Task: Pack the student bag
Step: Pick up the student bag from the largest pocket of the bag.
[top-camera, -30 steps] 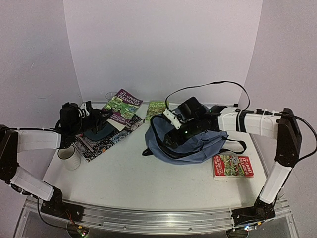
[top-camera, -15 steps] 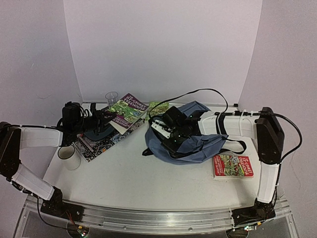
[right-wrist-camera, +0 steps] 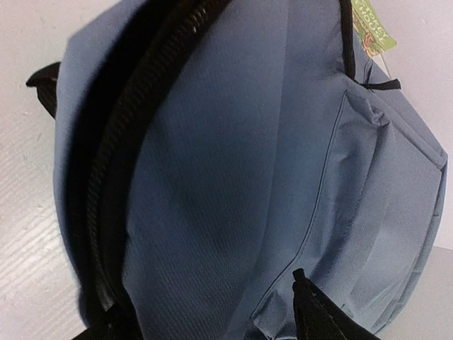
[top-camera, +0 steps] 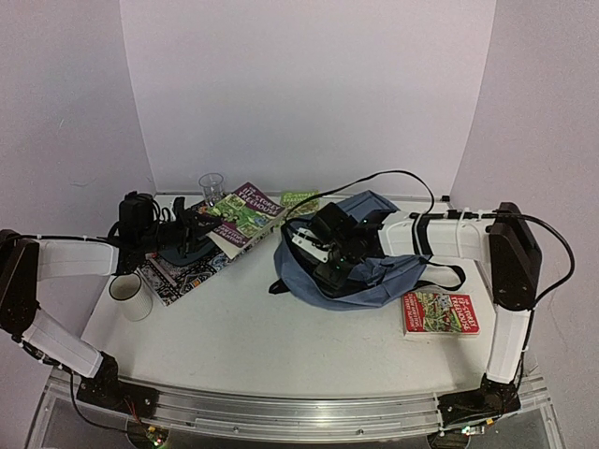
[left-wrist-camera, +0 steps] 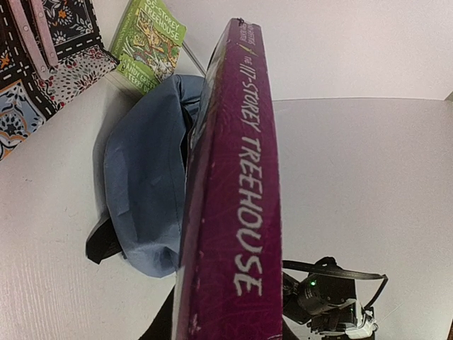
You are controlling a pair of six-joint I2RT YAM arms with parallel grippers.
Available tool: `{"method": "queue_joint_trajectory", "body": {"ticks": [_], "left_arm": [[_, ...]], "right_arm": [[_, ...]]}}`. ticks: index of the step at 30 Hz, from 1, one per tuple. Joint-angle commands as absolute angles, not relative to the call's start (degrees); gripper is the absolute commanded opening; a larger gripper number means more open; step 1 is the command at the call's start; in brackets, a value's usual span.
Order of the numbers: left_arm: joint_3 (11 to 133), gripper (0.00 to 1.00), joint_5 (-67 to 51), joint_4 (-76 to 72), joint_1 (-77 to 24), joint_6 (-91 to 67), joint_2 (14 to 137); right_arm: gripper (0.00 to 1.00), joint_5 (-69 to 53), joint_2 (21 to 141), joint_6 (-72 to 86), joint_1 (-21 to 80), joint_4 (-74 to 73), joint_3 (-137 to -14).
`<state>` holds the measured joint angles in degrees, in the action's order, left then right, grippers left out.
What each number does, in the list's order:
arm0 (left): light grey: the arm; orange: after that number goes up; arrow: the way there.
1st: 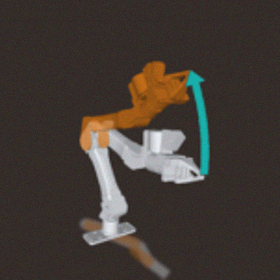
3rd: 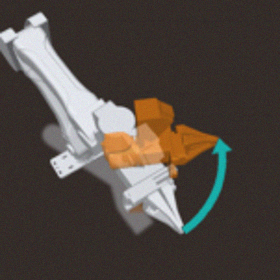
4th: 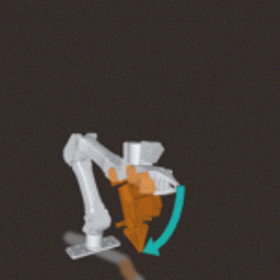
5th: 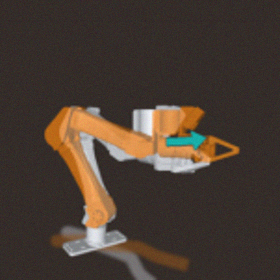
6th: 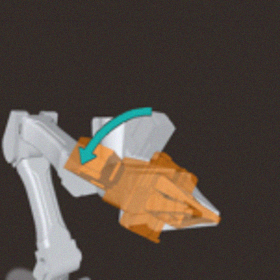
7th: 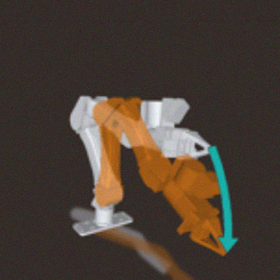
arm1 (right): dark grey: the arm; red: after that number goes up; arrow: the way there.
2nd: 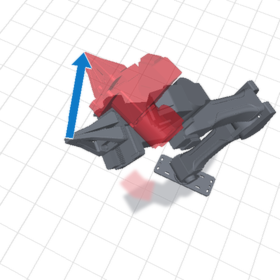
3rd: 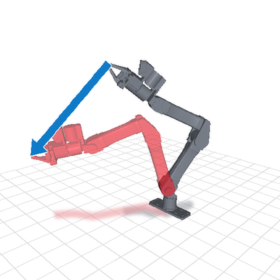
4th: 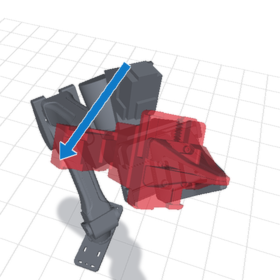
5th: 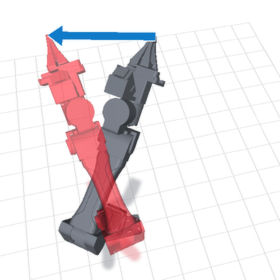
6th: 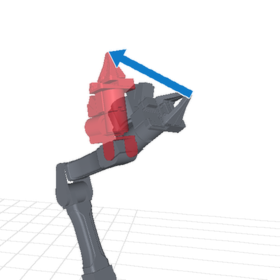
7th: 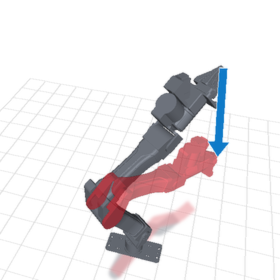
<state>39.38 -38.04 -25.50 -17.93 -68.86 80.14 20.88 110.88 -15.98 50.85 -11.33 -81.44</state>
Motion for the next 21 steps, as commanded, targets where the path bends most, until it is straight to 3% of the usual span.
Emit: {"method": "queue_joint_trajectory", "body": {"ticks": [1,5,7,11,12,21], "left_arm": [[43.43,0.0,-40.71,-30.17,-17.25,-66.87,79.2],[43.51,0.0,-41.09,-29.66,-17.27,-66.84,79.25],[43.29,0.0,-41.19,-29.51,-17.24,-67.01,79.01],[42.62,0.0,-41.5,-29.16,-17.25,-67.44,78.14],[42.41,0.0,-41.6,-29.05,-17.24,-67.43,77.78],[39.9,0.0,-42.7,-28.1,-17.31,-68.58,74.23]], "right_arm": [[0.66,23.15,106.49,-17.95,49.82,-14.41,-79.51],[0.57,20.17,107.36,-17.62,49.54,-13.57,-80.91],[0.47,18.48,108.25,-17.32,49.5,-13.02,-82.18],[0.06,18.35,108.55,-16.45,49.52,-12.74,-85.58],[0.0,18.99,108.04,-16.23,49.5,-12.62,-86.05],[0.0,27.34,100.0,-13.44,49.45,-11.22,-88.18]]}}
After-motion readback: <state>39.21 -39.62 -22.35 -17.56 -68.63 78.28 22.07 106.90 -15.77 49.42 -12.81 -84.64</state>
